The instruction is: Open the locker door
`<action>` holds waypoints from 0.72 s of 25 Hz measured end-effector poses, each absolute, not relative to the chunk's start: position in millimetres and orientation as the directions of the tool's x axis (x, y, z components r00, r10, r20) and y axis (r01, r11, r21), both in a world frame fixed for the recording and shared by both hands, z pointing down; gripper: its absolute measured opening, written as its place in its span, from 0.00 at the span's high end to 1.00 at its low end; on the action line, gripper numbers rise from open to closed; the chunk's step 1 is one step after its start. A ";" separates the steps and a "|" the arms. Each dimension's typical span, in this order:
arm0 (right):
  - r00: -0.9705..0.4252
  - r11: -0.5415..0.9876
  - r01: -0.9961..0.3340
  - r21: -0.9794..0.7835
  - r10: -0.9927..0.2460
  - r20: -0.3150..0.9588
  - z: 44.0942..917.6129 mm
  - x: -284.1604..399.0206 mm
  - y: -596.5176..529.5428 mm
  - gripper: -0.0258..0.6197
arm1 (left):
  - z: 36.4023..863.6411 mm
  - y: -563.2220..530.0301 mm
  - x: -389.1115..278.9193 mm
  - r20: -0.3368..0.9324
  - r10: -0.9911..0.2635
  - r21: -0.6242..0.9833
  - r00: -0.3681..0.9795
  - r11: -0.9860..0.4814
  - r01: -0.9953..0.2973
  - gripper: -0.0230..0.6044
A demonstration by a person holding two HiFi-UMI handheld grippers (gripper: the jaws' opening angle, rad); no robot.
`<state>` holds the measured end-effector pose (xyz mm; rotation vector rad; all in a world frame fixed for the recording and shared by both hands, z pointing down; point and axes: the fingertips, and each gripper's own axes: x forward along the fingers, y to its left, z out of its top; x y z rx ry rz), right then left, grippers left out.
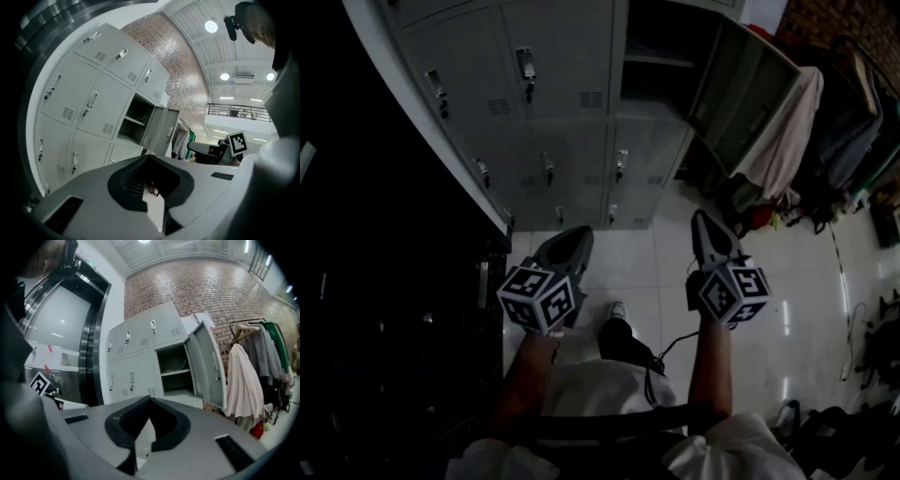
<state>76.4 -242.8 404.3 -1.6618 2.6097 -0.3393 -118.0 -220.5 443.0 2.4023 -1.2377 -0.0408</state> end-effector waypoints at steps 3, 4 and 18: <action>-0.456 0.434 -0.882 -0.184 -0.884 0.101 403.6 37.0 -187.4 0.95 | 446.0 -166.5 -144.6 0.176 -0.788 0.406 0.590 -0.488 -0.773 0.97; -0.463 0.440 -0.879 -0.185 -0.880 0.105 404.1 25.9 -168.6 0.95 | 447.1 -148.8 -152.0 0.181 -0.788 0.411 0.589 -0.483 -0.773 0.97; -0.503 0.471 -0.856 -0.213 -0.853 0.140 401.2 -30.6 6.9 0.95 | 443.3 8.3 -139.6 0.168 -0.715 0.432 0.679 -0.566 -0.702 0.97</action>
